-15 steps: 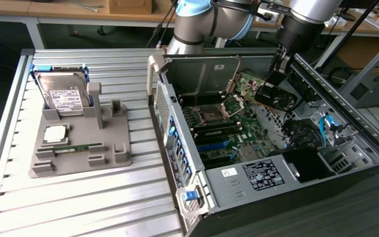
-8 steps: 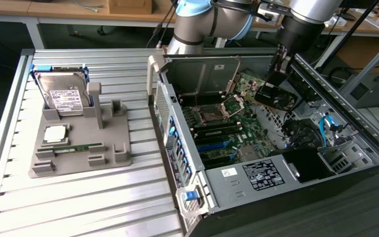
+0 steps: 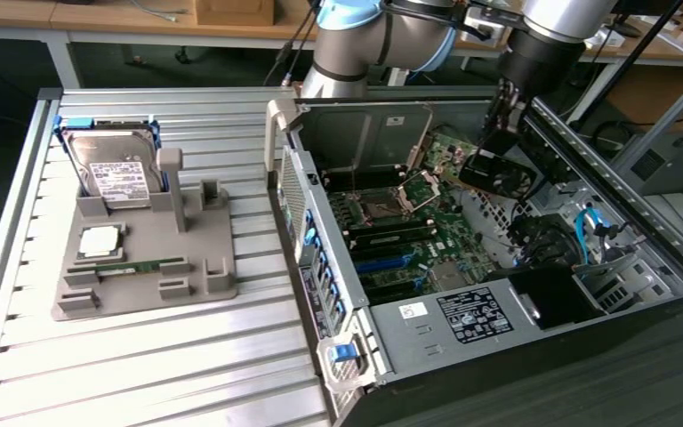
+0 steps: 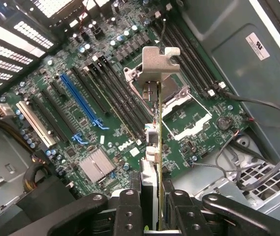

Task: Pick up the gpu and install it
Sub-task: 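Insert the gpu into the slot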

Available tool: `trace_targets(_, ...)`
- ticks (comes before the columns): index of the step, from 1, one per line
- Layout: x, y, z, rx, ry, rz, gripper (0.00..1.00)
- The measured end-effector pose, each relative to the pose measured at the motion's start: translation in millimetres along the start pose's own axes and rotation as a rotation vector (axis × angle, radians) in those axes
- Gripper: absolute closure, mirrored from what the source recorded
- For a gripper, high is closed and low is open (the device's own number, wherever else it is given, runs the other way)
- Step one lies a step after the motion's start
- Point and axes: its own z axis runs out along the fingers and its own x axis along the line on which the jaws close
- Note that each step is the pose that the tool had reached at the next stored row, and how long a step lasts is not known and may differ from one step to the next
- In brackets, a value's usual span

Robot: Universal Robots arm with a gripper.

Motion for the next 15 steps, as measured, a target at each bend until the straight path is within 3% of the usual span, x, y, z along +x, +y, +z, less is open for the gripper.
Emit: trace_targets(15,0.0,0.0,0.0,0.0011,-0.0003,-0.053,0.73)
